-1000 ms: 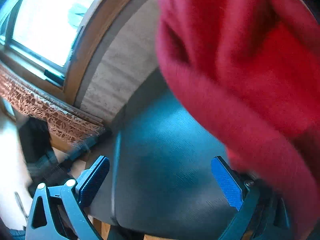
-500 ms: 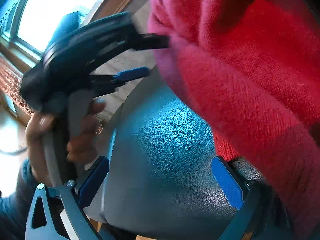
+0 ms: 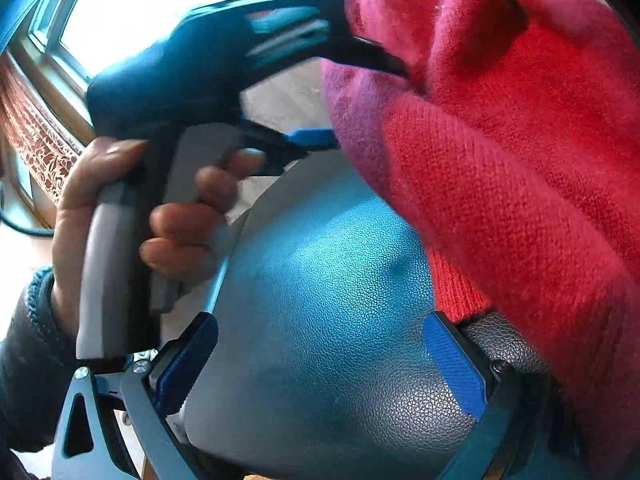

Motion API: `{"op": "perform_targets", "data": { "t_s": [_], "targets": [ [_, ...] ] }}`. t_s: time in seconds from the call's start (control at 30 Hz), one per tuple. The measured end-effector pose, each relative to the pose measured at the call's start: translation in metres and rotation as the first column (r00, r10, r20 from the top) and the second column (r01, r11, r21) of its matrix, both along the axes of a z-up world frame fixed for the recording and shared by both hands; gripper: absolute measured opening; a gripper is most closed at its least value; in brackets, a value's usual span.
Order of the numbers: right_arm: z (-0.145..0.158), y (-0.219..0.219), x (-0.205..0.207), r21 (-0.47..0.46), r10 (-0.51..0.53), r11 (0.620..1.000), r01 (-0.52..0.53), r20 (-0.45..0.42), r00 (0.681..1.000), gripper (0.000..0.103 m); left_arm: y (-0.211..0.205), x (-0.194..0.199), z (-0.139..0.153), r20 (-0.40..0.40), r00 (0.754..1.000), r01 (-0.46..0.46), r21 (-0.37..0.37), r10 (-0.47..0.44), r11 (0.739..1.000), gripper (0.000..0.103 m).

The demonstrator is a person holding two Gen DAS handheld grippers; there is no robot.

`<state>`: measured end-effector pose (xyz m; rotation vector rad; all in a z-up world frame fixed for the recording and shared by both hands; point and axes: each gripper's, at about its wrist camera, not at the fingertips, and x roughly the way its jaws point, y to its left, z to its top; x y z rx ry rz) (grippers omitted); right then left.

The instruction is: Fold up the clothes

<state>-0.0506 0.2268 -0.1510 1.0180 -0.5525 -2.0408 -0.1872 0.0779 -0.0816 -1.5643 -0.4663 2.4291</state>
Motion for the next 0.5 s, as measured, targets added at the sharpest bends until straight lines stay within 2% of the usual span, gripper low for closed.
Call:
{"op": "perform_targets", "data": {
  "t_s": [0.07, 0.1, 0.2, 0.3, 0.37, 0.5],
  "targets": [
    [-0.001, 0.000, -0.004, 0.014, 0.000, 1.000, 0.000, -0.006, 1.000, 0.103, -0.002, 0.005, 0.001, -0.015, 1.000, -0.010, 0.011, 0.010, 1.000, 0.039],
    [-0.002, 0.000, -0.007, 0.020, 0.000, 1.000, 0.000, -0.010, 1.000, 0.103, -0.009, 0.009, 0.002, -0.018, 1.000, -0.021, 0.043, 0.022, 0.999, 0.011],
    [-0.005, 0.003, -0.015, 0.030, -0.001, 1.000, 0.001, -0.010, 1.000, 0.103, -0.031, 0.027, 0.010, -0.047, 0.997, -0.050, 0.131, 0.056, 0.990, 0.008],
    [-0.011, 0.015, -0.031, -0.021, -0.030, 0.999, 0.032, 0.066, 0.997, 0.103, -0.057, 0.052, 0.024, -0.105, 0.990, -0.067, 0.204, 0.090, 0.977, 0.007],
    [-0.014, 0.020, -0.039, -0.055, -0.037, 0.998, 0.043, 0.107, 0.994, 0.103, -0.072, 0.068, 0.034, -0.133, 0.986, -0.070, 0.213, 0.100, 0.975, 0.007],
    [-0.017, 0.015, -0.051, -0.067, -0.009, 0.998, 0.019, 0.143, 0.990, 0.103, -0.106, 0.091, 0.043, -0.171, 0.978, -0.083, 0.220, 0.122, 0.972, 0.007]
  ]
}}
